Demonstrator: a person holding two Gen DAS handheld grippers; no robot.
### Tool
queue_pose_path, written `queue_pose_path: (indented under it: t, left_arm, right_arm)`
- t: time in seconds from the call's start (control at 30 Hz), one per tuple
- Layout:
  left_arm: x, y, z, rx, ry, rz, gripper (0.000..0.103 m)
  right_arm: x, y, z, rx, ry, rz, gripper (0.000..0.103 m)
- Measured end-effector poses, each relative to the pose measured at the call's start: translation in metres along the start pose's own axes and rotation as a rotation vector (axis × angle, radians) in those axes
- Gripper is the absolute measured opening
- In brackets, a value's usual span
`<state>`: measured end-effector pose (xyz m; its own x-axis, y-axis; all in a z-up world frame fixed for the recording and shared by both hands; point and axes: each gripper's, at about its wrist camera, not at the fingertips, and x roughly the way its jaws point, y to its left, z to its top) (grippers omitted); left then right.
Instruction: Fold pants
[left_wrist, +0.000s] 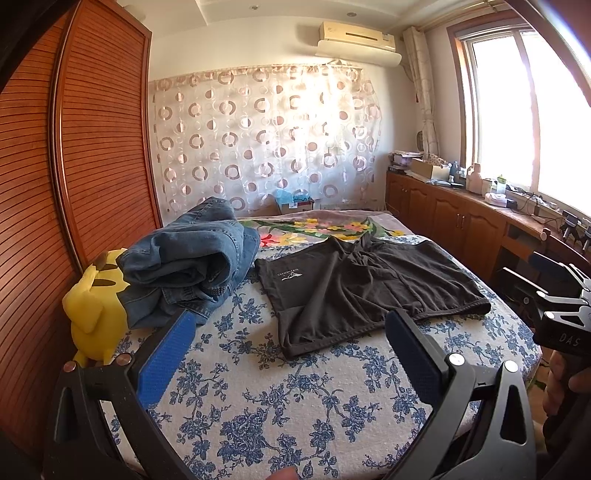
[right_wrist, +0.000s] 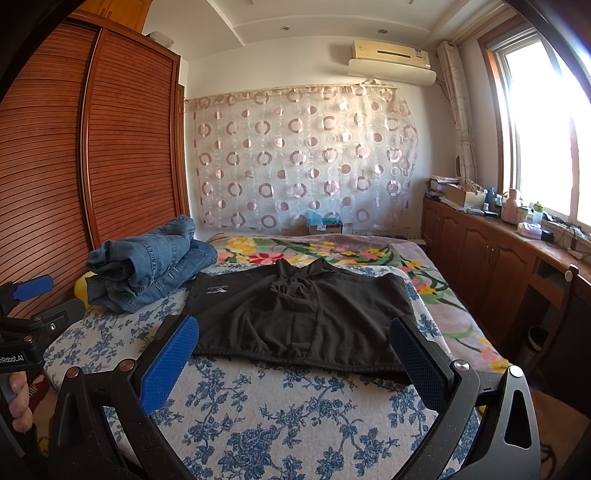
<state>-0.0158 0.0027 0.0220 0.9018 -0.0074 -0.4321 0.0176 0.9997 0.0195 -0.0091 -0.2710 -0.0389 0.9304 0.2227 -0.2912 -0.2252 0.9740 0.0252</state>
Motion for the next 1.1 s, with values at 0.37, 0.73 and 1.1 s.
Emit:
queue_pose_path:
  t: [0.37,0.73,1.1]
  left_arm:
    - [0.0,0.0,-0.002,0.0,-0.001,0.0,0.103]
    - [-0.001,0.002,0.002,0.003,-0.001,-0.001,0.103]
    - [0.037,0.013,-0.012,0.035,0.083,-0.063,0.103]
  right_arm:
    - [-0.001,0.001,0.0,0.001,0.002,0.0,0.103]
    - [0.001,-0.001,-0.003,0.007,0.009,0.005,0.103]
    - [0.009,-0.017,-0.008,-0.004,0.042,-0.006,0.103]
